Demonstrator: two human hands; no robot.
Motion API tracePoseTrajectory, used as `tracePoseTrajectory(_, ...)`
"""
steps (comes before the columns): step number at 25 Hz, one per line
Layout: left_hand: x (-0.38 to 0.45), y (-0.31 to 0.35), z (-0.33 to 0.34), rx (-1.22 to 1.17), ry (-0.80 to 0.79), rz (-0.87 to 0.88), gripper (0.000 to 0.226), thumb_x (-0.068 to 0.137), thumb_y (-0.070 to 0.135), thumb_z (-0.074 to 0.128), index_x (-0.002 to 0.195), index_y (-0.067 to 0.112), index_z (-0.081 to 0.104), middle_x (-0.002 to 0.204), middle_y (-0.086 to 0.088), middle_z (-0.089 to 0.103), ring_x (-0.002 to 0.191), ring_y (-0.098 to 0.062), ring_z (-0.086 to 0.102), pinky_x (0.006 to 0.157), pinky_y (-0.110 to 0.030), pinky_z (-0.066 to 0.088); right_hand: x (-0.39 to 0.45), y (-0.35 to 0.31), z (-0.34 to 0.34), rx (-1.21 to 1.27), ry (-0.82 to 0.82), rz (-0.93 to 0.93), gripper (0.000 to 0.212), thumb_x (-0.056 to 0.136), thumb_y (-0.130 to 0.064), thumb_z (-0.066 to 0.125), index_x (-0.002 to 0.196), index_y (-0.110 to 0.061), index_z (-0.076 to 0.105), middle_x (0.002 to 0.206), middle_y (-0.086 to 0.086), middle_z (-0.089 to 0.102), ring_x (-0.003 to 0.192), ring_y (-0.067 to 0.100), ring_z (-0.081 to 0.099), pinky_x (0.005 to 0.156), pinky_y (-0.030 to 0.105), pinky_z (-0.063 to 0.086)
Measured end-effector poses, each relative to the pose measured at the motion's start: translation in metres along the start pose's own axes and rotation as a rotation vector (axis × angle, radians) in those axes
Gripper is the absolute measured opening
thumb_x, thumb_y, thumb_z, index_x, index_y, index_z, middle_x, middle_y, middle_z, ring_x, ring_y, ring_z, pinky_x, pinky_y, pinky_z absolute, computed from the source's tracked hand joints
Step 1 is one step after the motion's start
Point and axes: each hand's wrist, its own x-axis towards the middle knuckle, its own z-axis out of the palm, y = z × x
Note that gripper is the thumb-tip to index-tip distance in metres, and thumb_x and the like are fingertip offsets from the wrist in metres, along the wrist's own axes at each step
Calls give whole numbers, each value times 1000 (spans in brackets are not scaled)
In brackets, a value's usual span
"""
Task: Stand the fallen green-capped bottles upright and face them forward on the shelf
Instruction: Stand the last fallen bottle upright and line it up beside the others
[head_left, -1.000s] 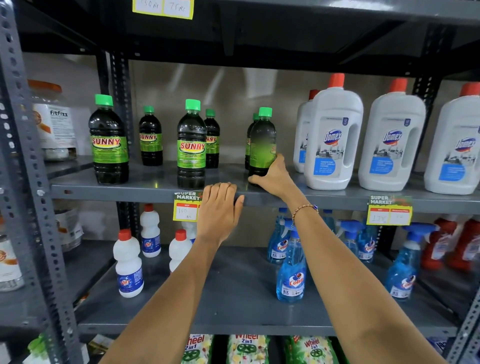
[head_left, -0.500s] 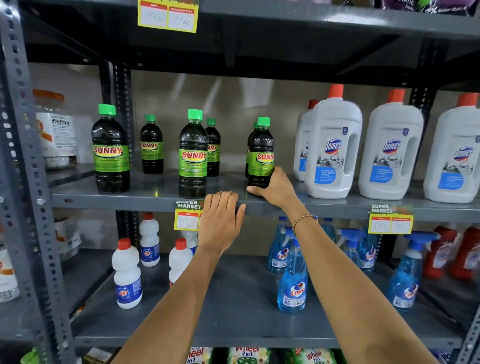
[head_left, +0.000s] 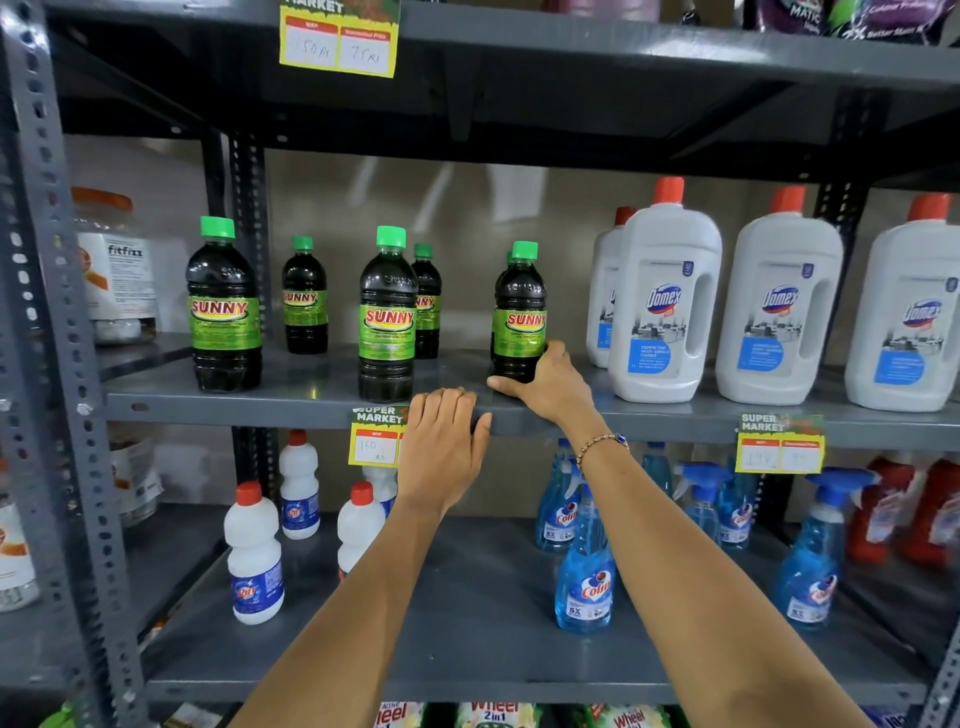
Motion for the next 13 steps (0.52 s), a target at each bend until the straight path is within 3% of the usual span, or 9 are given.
tracePoseTrajectory(6,1,0,1,-2,20,6,34,96,33,40,102,7,61,100,-9,65,91,-27,59,87,-37,39,-1,-1,-2,70,-25,14,87,69,-59,72,127,-6,34,127,10,52,116,28,54,94,45,47)
tracePoseTrajectory(9,0,1,1,2,12,9,34,96,33,39,102,7,60,101,-9,65,92,-27,59,88,-37,37,7,5,-6,253,-164,26,84,70,-48,76,131,-7,35,126,5,56,118,23,54,101,43,45)
tracePoseTrajectory(13,1,0,1,-3,7,8,35,96,33,38,103,8,60,101,-8,65,93,-27,59,89,-37,37,7,7,-7,272,-147,20,76,69,-38,79,128,-9,42,120,1,61,113,21,56,100,41,46)
